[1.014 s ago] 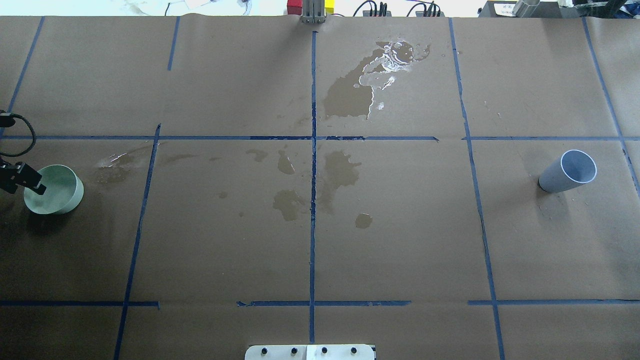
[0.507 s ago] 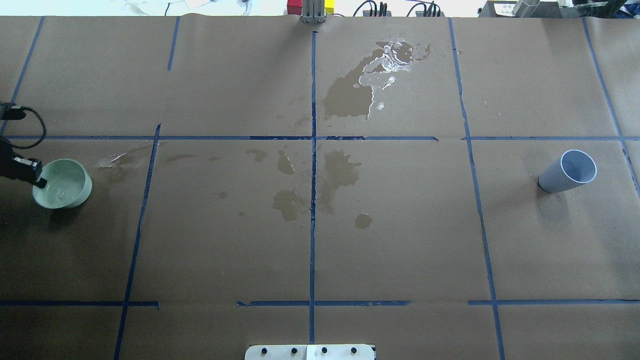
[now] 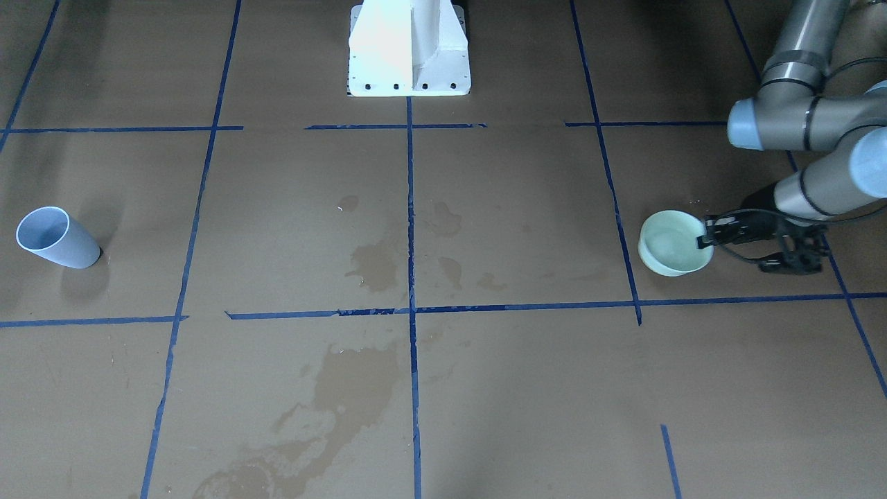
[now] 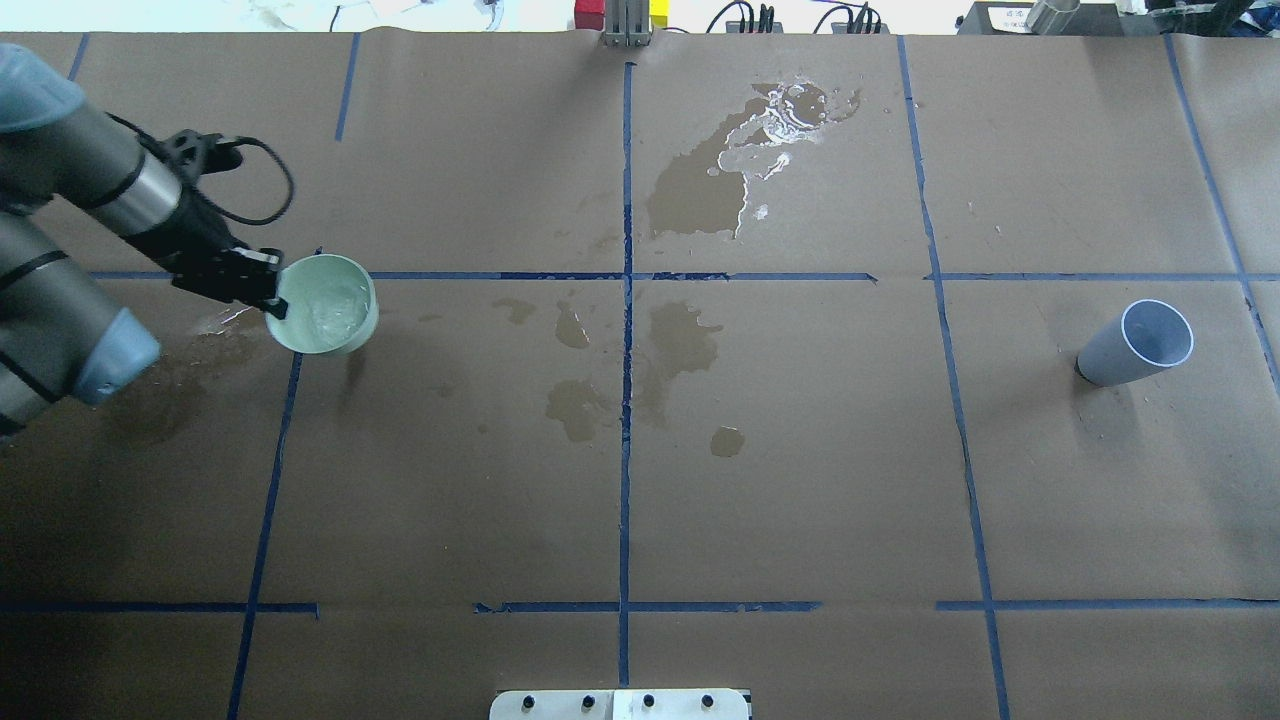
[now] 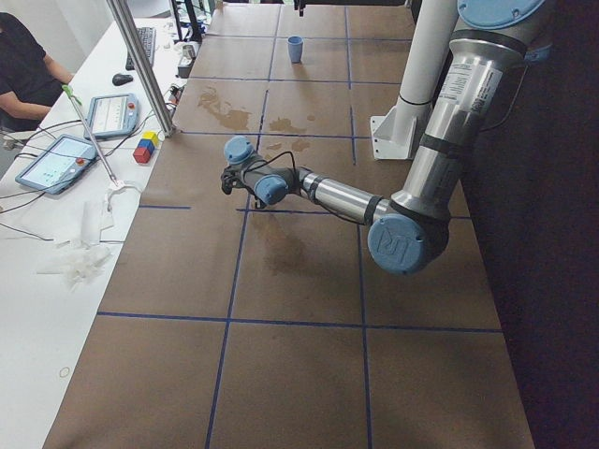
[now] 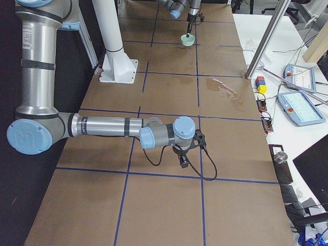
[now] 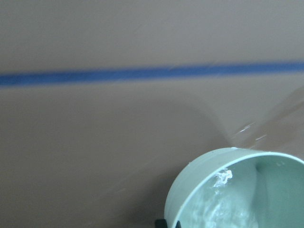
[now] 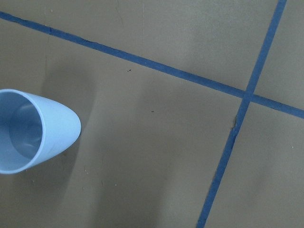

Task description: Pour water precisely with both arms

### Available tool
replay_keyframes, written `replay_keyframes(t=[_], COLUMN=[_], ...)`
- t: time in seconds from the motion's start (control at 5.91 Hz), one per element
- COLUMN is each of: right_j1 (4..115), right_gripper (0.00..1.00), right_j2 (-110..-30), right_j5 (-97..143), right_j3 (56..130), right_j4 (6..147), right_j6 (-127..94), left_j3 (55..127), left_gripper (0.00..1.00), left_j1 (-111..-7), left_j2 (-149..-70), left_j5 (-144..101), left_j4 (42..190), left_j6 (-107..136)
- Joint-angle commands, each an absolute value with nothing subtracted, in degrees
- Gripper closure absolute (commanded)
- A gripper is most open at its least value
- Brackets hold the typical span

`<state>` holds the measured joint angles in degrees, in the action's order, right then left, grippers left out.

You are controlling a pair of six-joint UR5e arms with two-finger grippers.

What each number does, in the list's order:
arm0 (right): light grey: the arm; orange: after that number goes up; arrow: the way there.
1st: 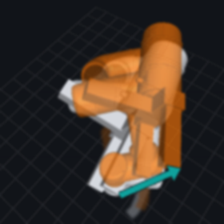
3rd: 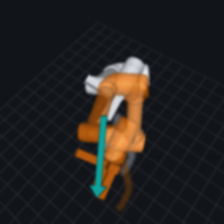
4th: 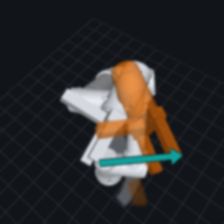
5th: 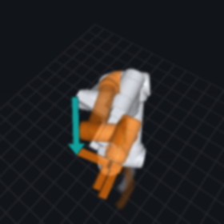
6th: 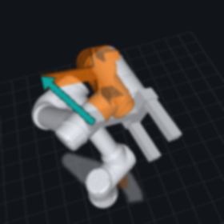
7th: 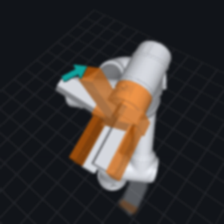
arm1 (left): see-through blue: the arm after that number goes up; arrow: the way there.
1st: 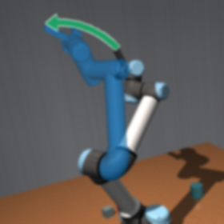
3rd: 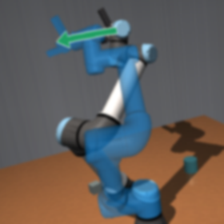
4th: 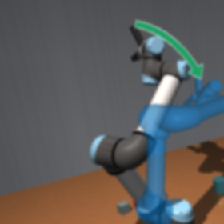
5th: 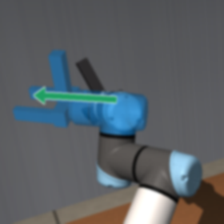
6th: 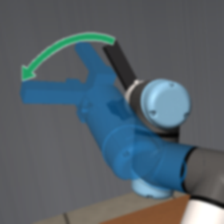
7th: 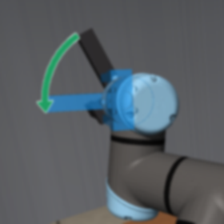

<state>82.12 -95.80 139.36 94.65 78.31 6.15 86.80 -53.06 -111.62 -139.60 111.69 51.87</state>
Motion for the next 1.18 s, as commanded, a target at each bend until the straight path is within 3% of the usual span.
replay_keyframes(t=[0.0,0.51,1.01], right_j1=[82.1,82.1,82.0], right_gripper=[0.0,0.0,0.0], right_j2=[-95.9,-95.9,-95.8], right_j5=[139.6,140.4,141.6], right_j3=[94.8,94.7,95.1], right_j4=[78.3,78.3,78.1], right_j6=[6.1,6.0,5.9], left_j3=[86.3,76.2,71.5], left_gripper=[1.0,1.0,0.92], left_j1=[-43.8,-37.5,-37.2], left_j2=[-121.6,-133.9,-138.2], left_j5=[-133.3,-125.5,-125.3], left_j4=[111.3,111.4,111.7], left_j6=[63.4,66.4,66.4])
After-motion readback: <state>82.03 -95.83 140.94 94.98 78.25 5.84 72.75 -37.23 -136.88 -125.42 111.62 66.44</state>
